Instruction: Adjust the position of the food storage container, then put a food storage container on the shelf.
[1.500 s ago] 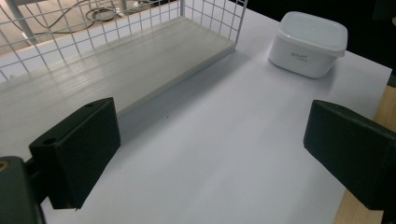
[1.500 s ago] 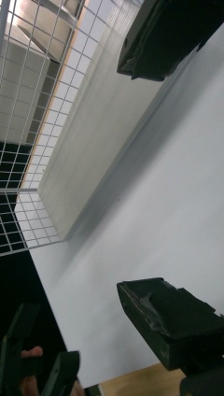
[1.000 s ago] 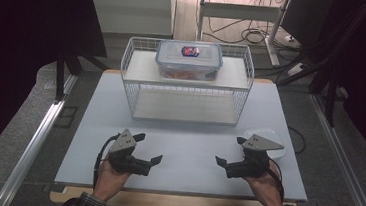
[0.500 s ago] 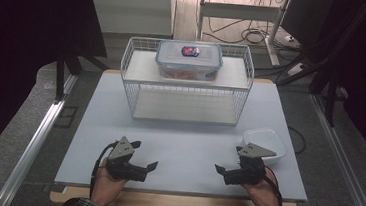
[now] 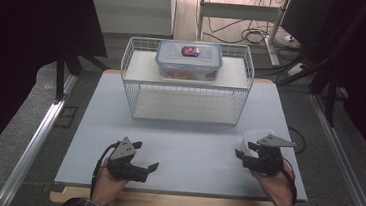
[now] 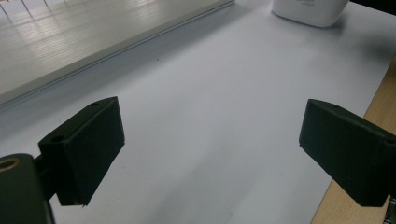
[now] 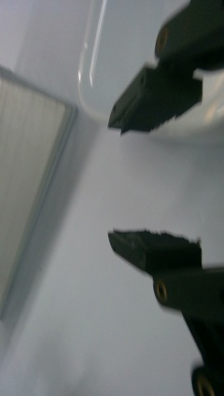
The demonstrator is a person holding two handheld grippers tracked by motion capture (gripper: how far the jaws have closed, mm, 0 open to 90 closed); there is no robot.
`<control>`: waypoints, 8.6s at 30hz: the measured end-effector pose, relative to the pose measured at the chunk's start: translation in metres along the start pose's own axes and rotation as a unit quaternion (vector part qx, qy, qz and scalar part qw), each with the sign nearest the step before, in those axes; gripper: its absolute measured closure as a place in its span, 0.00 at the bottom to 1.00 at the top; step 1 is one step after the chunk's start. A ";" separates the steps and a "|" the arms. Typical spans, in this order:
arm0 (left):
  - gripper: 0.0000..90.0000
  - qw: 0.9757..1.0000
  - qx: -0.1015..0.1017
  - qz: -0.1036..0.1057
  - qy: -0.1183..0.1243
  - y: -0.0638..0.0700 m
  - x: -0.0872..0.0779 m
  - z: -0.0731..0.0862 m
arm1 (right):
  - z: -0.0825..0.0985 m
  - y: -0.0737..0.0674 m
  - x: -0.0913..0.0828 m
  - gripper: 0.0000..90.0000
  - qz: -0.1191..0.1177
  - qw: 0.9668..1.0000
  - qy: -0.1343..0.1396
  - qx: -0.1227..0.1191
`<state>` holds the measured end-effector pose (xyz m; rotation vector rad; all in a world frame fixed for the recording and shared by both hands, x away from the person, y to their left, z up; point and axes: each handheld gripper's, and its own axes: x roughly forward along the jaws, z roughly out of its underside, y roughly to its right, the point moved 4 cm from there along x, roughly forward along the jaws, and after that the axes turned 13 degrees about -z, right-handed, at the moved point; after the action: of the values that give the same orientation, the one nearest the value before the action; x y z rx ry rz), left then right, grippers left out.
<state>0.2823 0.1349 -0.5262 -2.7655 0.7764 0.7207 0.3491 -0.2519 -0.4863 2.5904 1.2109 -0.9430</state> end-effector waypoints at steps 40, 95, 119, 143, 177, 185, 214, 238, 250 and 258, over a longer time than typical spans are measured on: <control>0.08 1.000 -0.002 0.003 -0.008 0.000 0.007 0.002 | 0.018 0.110 -0.034 1.00 0.100 0.992 -0.026 0.078; 0.07 1.000 0.006 0.008 -0.020 0.001 0.012 0.005 | 0.002 -0.049 0.068 1.00 -0.123 0.987 -0.097 -0.037; 0.07 1.000 0.003 0.018 -0.013 -0.002 0.010 0.006 | 0.001 -0.055 0.035 0.17 -0.141 0.988 -0.003 -0.068; 0.15 0.997 -0.020 0.062 -0.044 0.003 0.020 -0.025 | -0.004 -0.058 0.042 0.14 -0.123 0.991 -0.048 -0.028; 0.55 0.979 -0.069 0.152 -0.115 0.019 0.057 -0.038 | -0.014 -0.058 0.065 0.53 -0.197 0.973 -0.091 0.073; 0.73 0.978 -0.124 0.132 -0.106 0.017 0.051 -0.039 | -0.018 -0.056 0.056 0.74 -0.190 0.973 -0.071 0.114; 0.86 0.986 -0.138 0.067 -0.058 0.014 0.041 -0.046 | -0.027 -0.056 0.052 0.89 -0.181 0.979 0.009 0.090; 0.86 0.995 -0.094 0.016 0.000 -0.012 0.005 -0.095 | -0.087 -0.067 0.045 0.89 -0.189 0.980 0.048 0.029; 0.86 0.996 -0.081 0.005 0.023 -0.020 -0.003 -0.128 | -0.120 -0.065 0.032 0.88 -0.182 0.981 0.071 0.013; 0.86 0.996 -0.080 0.001 0.040 -0.025 -0.008 -0.150 | -0.143 -0.064 0.021 0.88 -0.171 0.981 0.086 -0.001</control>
<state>0.3502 0.1150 -0.3913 -2.9540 0.7685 0.7050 0.3819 -0.1437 -0.3756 2.5524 1.7437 -0.7764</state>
